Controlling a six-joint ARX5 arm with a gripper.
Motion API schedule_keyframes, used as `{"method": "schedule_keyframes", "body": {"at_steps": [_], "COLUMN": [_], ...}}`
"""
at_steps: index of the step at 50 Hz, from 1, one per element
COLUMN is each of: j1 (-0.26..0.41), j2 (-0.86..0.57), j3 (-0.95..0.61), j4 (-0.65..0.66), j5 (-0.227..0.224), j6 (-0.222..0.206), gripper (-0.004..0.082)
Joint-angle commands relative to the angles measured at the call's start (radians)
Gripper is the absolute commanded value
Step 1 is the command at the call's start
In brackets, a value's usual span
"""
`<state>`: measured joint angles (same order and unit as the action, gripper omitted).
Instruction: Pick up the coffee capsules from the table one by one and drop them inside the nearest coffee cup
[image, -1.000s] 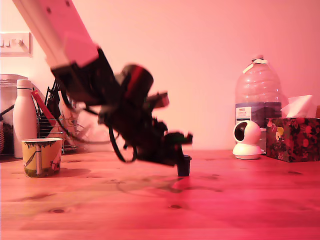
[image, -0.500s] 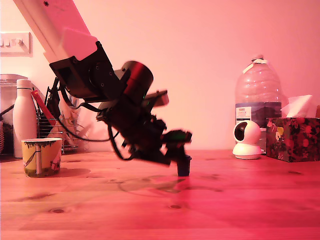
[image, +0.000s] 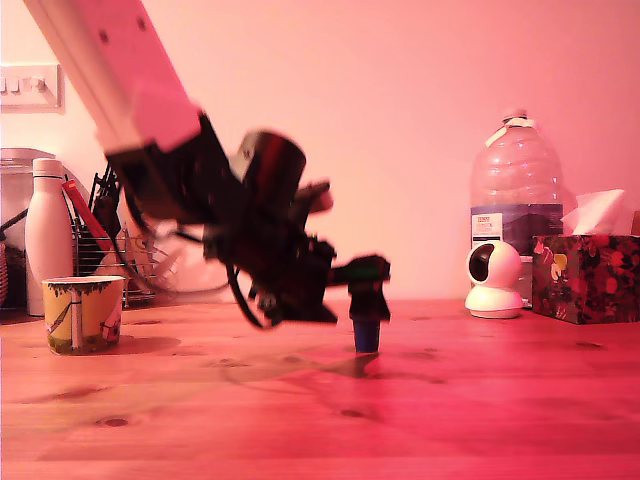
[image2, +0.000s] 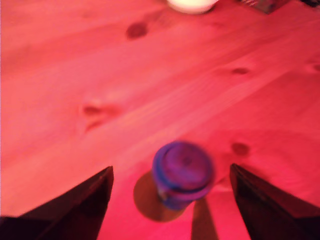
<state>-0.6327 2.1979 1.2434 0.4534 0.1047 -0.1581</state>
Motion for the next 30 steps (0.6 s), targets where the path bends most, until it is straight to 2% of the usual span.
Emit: {"method": "schedule_keyframes", "body": {"at_steps": [1,7,12,19,30], "j1": [0.000,-0.003,-0.008,-0.019,-0.038], "j2": [0.034,0.037,0.037,0.052,0.075], "j3": [0.006,0.006,0.009,0.018,0.021], "j4": [0.029,0.050,0.070,0.065,0.053], "j5": [-0.002,-0.014,-0.043,-0.046,-0.060], "j6": [-0.011,-0.020,-0.049,-0.071,-0.079], "gripper": [0.0675,0.0674,0.0674,0.0668,0.0507]}}
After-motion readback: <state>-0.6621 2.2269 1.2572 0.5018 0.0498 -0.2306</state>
